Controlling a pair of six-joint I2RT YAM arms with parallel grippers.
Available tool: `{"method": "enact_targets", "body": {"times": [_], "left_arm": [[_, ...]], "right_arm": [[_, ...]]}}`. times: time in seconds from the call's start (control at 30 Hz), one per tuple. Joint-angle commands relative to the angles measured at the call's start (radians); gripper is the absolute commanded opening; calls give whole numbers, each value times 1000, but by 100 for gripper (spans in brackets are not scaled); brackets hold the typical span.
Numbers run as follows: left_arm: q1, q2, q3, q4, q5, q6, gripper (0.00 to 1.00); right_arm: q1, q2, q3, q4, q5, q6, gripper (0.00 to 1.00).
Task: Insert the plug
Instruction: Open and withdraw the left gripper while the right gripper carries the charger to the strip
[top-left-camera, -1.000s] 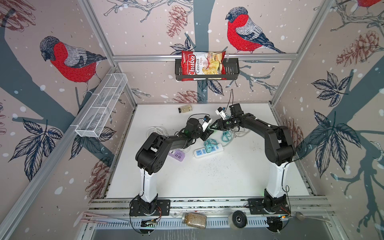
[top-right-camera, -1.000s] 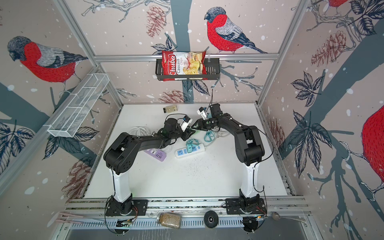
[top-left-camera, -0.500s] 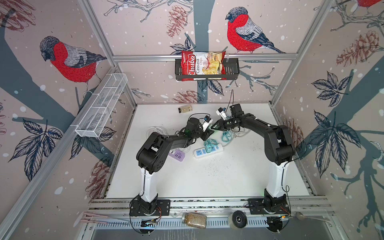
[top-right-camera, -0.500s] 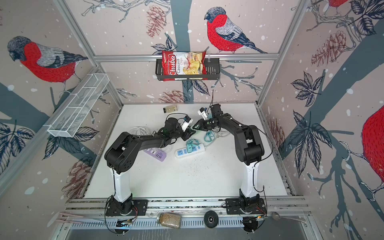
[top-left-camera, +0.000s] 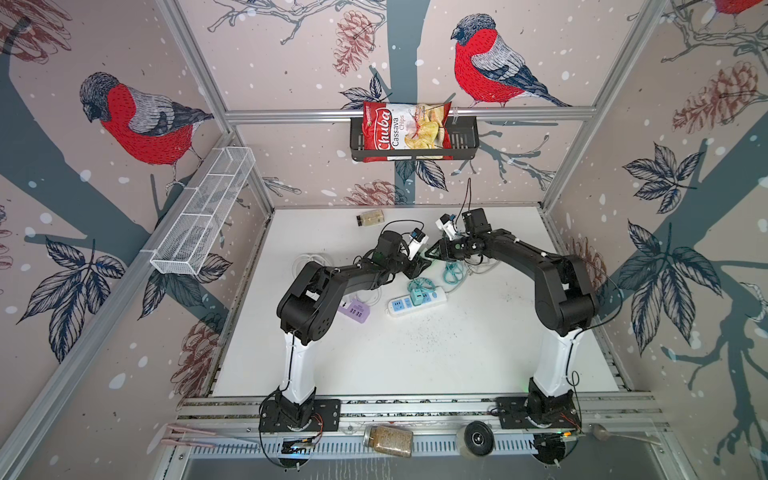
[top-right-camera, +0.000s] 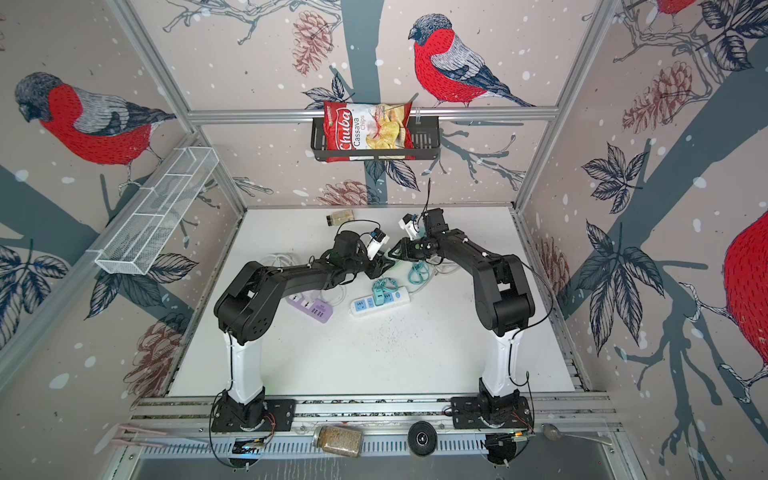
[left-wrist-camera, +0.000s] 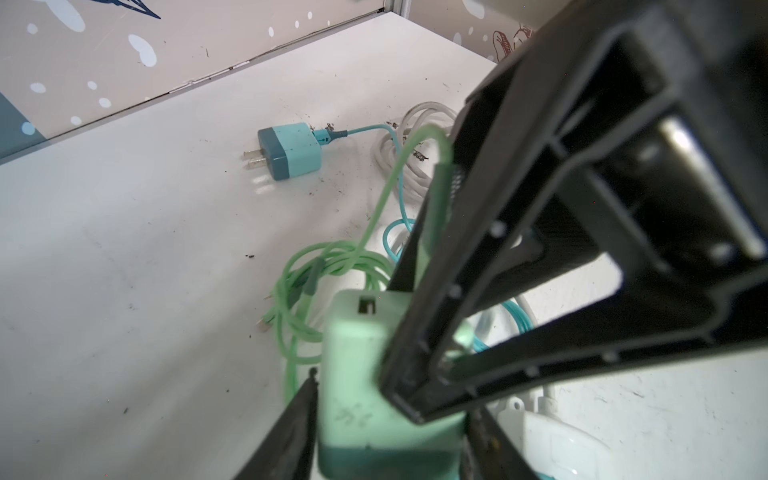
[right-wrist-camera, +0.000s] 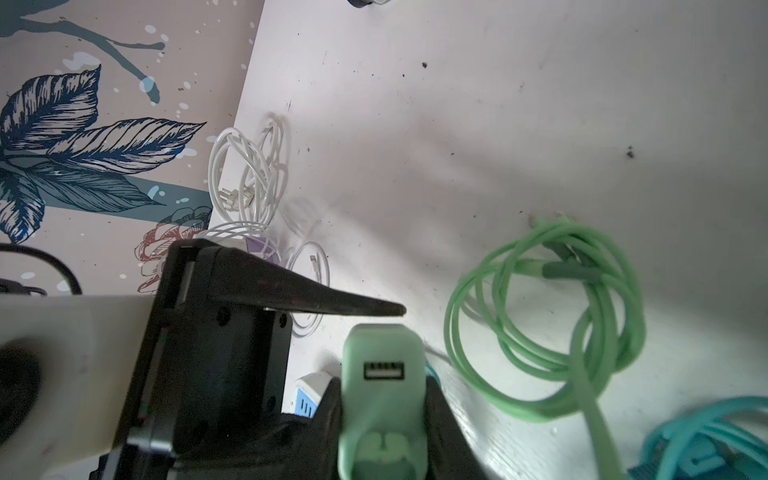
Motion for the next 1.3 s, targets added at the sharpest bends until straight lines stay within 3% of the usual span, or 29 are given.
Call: {"method": "enact_targets", "body": {"times": [0.0,0.17,0.43,0.7,0.97,1.27], "left_arm": [[3,-34,-13,-5,-17,-12,59],[11,-91,-54,14,-81,-32,65],[50,-216,-123,-25,-277,-110,64],[47,-371,-254,-64,-341,-181,60],[35,-515,-404,-82,-433,-290,58],[1,-589,-505,-95,-462,-328,56]], "right_arm": [[-16,-39,-21,59,48,48,8],[-38,-101,-56,87,110,78,8],[-61,-231,-164,89,175,81,8],[-59,-376,-316,88,217,67,8],[18,-508,-420,42,317,47,8],[161,-617,-514,59,447,91,8]]}}
